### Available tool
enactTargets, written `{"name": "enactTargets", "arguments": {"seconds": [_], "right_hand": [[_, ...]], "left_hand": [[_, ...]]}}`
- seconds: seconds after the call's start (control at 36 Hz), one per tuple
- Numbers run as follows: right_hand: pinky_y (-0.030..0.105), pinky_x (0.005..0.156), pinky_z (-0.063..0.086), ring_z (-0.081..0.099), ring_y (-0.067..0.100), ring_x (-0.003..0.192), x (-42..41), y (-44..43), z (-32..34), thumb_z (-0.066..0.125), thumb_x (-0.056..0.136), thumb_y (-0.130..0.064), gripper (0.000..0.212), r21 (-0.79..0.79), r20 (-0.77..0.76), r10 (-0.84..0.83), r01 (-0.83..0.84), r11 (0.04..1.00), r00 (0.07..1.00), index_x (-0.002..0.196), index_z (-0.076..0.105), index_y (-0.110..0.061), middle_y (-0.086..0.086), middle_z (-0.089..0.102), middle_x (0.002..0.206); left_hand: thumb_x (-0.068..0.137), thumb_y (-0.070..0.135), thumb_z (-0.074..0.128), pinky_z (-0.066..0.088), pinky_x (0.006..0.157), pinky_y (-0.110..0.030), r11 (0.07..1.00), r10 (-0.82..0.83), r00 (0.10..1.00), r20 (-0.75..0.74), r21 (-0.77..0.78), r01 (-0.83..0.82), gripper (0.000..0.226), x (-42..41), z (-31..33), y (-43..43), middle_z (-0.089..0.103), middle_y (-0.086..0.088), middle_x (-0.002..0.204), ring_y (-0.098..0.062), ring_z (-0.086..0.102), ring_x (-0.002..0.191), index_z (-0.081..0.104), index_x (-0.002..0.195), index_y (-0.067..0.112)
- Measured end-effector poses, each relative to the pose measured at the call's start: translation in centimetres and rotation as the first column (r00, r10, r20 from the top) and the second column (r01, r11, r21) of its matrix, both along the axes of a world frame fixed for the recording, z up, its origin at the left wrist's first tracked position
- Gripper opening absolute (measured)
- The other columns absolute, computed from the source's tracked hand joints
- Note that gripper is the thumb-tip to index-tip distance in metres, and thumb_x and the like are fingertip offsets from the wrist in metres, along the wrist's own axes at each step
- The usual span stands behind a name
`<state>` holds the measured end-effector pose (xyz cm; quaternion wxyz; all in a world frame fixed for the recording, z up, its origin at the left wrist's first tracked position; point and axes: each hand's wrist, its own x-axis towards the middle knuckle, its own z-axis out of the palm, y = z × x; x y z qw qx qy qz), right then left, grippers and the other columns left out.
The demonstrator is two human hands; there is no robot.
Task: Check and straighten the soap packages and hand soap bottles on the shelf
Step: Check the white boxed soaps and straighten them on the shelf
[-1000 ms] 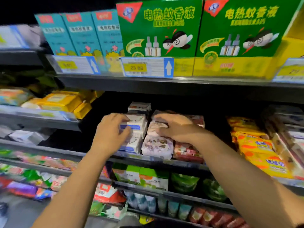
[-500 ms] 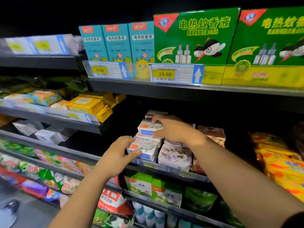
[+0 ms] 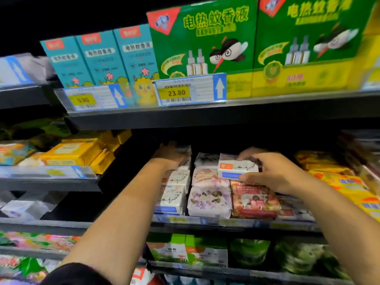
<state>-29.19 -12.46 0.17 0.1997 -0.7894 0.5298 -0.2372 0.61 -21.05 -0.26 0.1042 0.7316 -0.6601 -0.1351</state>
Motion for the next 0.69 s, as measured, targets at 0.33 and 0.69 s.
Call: {"name": "enactTargets", "arguments": {"seconds": [0.33,0.69], "right_hand": [[0.005,0.079,0.035,0.048,-0.002,0.118,-1.4,0.4,-1.9,0.079,0.080,-0.043,0.046,-0.059,0.002,-0.052,0.052,0.997,0.999,0.117,0.052,-0.050,-0.027,0.051,0.128],[0.007,0.075,0.044,0.053,-0.003,0.105,-1.8,1.0,-2.2,0.080,0.081,-0.039,0.046,-0.074,0.103,-0.090,0.098,0.992,0.991,0.119,0.056,-0.045,-0.025,0.053,0.118]], "left_hand": [[0.037,0.094,0.060,0.038,0.112,-0.039,0.978,0.206,0.963,-0.172,0.076,-0.195,0.139,-0.4,-2.0,-3.5,0.027,-0.005,0.160,-0.031,0.036,0.141,0.027,0.154,0.028],[0.062,0.063,0.077,0.048,0.085,-0.028,0.944,0.038,0.961,-0.273,-0.306,-0.124,0.078,-1.6,1.0,-0.7,0.064,-0.003,0.126,-0.024,0.061,0.114,0.059,0.123,0.020]]}}
